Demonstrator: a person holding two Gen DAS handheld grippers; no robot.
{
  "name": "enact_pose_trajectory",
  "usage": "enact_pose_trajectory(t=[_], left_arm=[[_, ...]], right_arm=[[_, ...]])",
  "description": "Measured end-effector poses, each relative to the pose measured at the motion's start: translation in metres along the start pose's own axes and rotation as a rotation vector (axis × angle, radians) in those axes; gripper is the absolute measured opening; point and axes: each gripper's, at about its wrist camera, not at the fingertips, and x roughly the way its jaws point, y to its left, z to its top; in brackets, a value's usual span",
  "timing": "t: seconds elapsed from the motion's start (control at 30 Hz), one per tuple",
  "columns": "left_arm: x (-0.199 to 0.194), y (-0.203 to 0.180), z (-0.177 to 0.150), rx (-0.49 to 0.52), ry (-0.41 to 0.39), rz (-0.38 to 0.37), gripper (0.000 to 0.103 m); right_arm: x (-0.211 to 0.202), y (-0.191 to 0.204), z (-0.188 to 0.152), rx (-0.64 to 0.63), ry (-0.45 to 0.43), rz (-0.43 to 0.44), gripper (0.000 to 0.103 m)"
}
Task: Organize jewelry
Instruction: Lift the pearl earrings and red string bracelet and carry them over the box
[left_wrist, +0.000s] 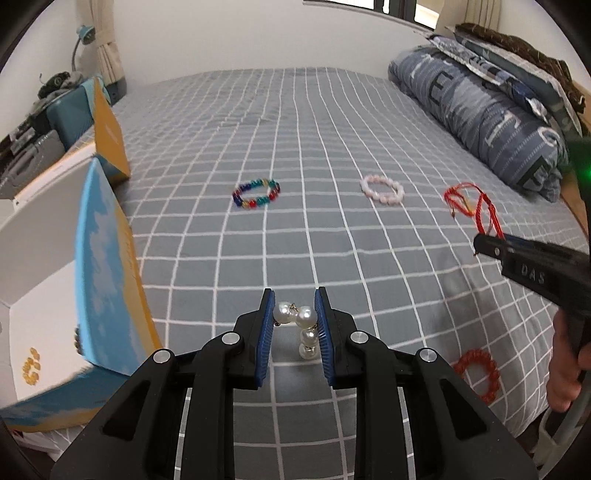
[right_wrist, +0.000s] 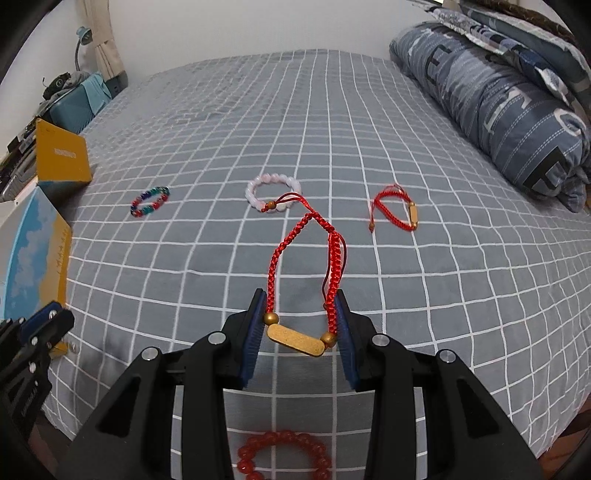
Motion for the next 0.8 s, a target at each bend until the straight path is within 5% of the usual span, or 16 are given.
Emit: enact_pose_trajectory(t=[0.8], left_arm=[[-0.065,0.059,0.017,-0.092,-0.114,0.090,0.022]], right_arm=[[-0.056,0.069,-0.002,-0.063,-0.110,0.047,0.035]])
